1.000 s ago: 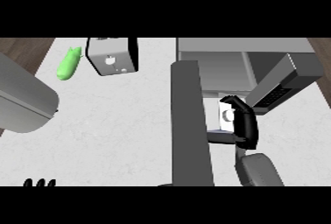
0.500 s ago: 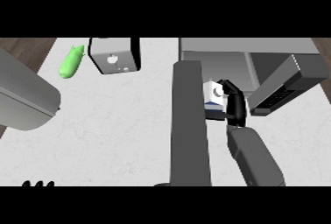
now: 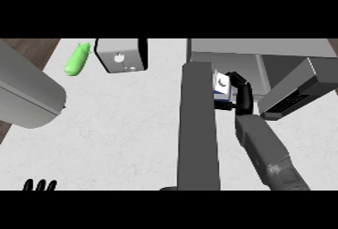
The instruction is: Pick up the milk, place it into the microwave and close the microwave
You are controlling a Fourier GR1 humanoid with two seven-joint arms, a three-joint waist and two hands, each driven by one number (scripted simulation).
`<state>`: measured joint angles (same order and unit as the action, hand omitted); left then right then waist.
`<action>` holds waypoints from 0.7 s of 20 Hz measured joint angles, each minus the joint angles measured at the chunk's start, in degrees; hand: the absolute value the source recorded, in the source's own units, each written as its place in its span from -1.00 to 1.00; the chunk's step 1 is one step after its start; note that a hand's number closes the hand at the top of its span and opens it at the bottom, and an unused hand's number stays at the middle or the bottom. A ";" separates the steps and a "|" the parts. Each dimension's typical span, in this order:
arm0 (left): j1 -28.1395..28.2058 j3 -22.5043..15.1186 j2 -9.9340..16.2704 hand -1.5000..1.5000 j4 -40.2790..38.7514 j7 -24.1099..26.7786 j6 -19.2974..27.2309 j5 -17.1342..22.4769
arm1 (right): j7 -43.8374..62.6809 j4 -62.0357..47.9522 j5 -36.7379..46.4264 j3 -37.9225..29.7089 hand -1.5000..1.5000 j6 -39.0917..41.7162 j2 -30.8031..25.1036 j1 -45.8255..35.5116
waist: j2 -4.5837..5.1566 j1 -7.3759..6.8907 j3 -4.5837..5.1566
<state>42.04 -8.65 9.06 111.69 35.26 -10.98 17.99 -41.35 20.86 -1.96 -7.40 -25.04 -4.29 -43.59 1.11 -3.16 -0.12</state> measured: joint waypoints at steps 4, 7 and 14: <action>-0.22 0.50 0.62 -1.00 -0.76 0.53 -1.12 0.30 | -1.07 -5.34 1.16 -0.60 1.00 -1.01 -2.11 -2.86 | 0.40 -0.92 -0.05; -0.70 0.14 0.65 -1.00 -0.70 0.38 -1.35 0.12 | -1.98 -7.89 2.04 -0.70 1.00 -2.36 -3.25 -4.35 | 0.86 -1.80 -0.11; -1.45 0.13 1.26 -1.00 -0.54 -0.19 -2.21 0.52 | -3.51 -11.20 4.86 0.24 1.00 -8.19 -5.21 -7.81 | 1.46 -3.28 -0.15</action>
<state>40.59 -8.51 10.32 111.15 35.07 -13.19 18.52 -44.86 9.66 2.90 -7.16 -33.23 -9.49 -51.40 2.57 -6.44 -0.27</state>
